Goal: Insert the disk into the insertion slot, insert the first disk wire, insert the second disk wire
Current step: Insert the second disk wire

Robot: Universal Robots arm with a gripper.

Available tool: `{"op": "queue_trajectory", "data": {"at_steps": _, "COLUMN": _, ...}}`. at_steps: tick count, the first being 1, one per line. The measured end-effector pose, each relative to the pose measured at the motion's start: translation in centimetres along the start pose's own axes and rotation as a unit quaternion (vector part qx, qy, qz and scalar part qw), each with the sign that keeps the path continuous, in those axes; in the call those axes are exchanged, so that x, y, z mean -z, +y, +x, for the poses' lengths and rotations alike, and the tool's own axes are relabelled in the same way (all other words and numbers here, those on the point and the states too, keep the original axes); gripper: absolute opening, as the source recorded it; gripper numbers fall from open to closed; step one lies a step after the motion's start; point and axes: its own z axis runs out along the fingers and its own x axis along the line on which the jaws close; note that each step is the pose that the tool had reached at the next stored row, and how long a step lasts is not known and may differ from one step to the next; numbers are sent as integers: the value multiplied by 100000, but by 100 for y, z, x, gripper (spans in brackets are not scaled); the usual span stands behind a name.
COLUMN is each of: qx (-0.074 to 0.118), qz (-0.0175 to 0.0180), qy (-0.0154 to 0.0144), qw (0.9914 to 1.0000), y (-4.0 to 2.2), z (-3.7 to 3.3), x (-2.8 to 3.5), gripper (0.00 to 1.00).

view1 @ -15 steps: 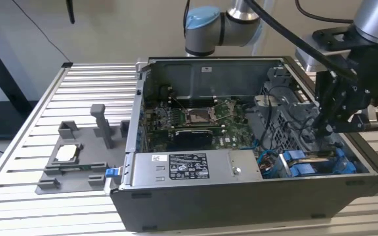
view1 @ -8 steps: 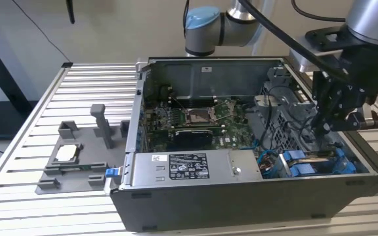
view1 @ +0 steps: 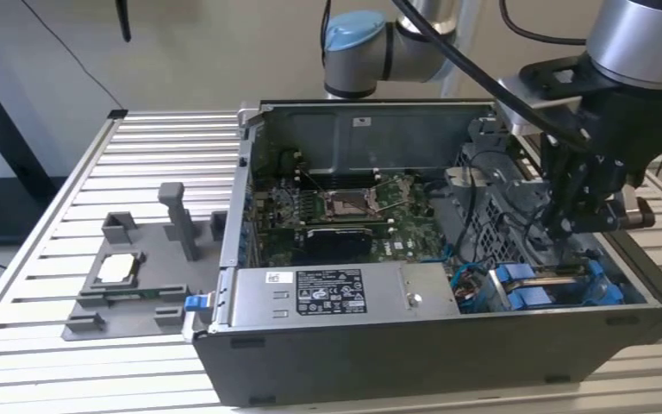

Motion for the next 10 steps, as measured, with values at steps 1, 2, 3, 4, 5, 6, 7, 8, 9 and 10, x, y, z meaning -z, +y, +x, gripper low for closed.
{"op": "queue_trajectory", "data": {"at_steps": 1, "qx": 18, "qz": 54, "qy": 41, "qw": 100000, "y": 1, "z": 0, "x": -3, "gripper": 24}}
{"op": "queue_trajectory", "data": {"at_steps": 2, "qx": 34, "qz": 92, "qy": 82, "qw": 100000, "y": 1, "z": 0, "x": -5, "gripper": 24}}
{"op": "queue_trajectory", "data": {"at_steps": 3, "qx": 38, "qz": 120, "qy": 124, "qw": 100000, "y": 2, "z": 0, "x": -5, "gripper": 22}}
{"op": "queue_trajectory", "data": {"at_steps": 4, "qx": 41, "qz": 130, "qy": 158, "qw": 100000, "y": 2, "z": 0, "x": -5, "gripper": 16}}
{"op": "queue_trajectory", "data": {"at_steps": 5, "qx": 41, "qz": 132, "qy": 165, "qw": 100000, "y": 2, "z": 0, "x": -5, "gripper": 16}}
{"op": "queue_trajectory", "data": {"at_steps": 6, "qx": 43, "qz": 134, "qy": 171, "qw": 100000, "y": 2, "z": 0, "x": -5, "gripper": 16}}
{"op": "queue_trajectory", "data": {"at_steps": 7, "qx": 41, "qz": 135, "qy": 163, "qw": 100000, "y": 2, "z": 0, "x": -6, "gripper": 16}}
{"op": "queue_trajectory", "data": {"at_steps": 8, "qx": 47, "qz": 137, "qy": 190, "qw": 100000, "y": 2, "z": 0, "x": -6, "gripper": 16}}
{"op": "queue_trajectory", "data": {"at_steps": 9, "qx": 95, "qz": 132, "qy": 520, "qw": 99999, "y": 1, "z": -1, "x": -9, "gripper": 16}}
{"op": "queue_trajectory", "data": {"at_steps": 10, "qx": 185, "qz": 102, "qy": 1080, "qw": 99994, "y": -3, "z": 0, "x": -11, "gripper": 16}}
